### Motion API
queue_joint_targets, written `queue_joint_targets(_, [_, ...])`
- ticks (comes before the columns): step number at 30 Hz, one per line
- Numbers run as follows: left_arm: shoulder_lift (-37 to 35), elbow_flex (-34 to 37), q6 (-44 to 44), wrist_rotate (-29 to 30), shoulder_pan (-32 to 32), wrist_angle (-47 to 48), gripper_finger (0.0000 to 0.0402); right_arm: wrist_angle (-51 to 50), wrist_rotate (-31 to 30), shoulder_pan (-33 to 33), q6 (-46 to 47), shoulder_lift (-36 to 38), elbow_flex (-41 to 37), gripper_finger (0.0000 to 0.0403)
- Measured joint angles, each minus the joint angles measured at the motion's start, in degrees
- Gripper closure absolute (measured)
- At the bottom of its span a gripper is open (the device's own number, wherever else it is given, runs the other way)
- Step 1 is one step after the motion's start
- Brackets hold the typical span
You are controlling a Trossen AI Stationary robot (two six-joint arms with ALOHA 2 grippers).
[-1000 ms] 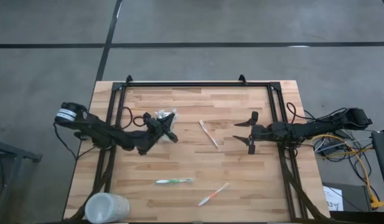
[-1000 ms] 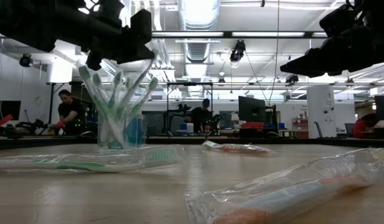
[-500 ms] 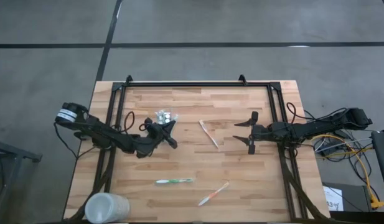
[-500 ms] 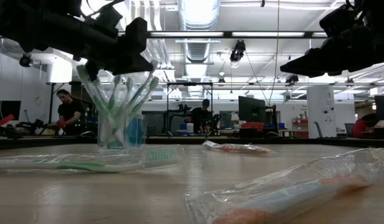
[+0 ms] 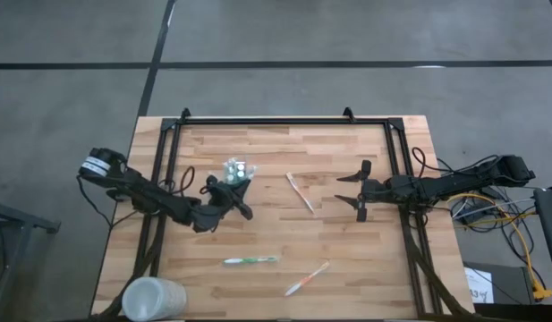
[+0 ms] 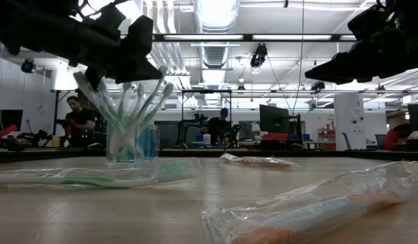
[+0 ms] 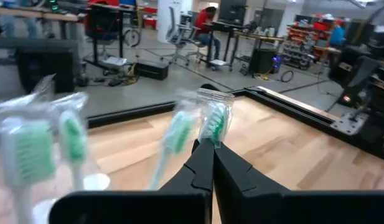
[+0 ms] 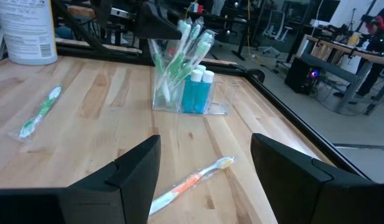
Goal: Pick & Place toothbrushing station
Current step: Put the green toothbrush into the transparent organizer, then adjust the transparent organizer on the table
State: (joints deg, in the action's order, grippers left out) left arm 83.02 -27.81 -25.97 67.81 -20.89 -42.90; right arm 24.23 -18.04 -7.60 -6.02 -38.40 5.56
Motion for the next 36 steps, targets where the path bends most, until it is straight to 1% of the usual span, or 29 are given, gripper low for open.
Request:
queue_joint_targets(3, [0.0,0.0,-5.2,1.2,-0.5,2.9,0.0397,0.0,0.0,0.0,0.0,0.0,0.0,0.0158])
queue_joint_targets(6, [0.0,0.0,-7.6,1.3,-0.7,4.0,0.0397,0.0,0.0,0.0,0.0,0.0,0.0,0.0158])
queue_joint_targets(14, [-0.5,0.0,-7.0,1.1,-0.8,4.1,0.0397,0.0,0.0,0.0,0.0,0.0,0.0,0.0158])
queue_joint_targets(18, [-1.3,0.0,-4.0,1.1,-1.1,4.1,0.0391,0.0,0.0,0.0,0.0,0.0,0.0,0.0158])
queue_joint_targets(22, [-2.4,0.0,-2.4,1.0,-1.4,4.0,0.0363,0.0,0.0,0.0,0.0,0.0,0.0,0.0158])
queue_joint_targets(31, [-4.1,0.0,-2.2,0.9,-1.6,4.0,0.0274,0.0,0.0,0.0,0.0,0.0,0.0,0.0158])
queue_joint_targets(36, [-4.9,0.0,-0.6,1.1,-1.8,4.0,0.0252,0.0,0.0,0.0,0.0,0.0,0.0,0.0158])
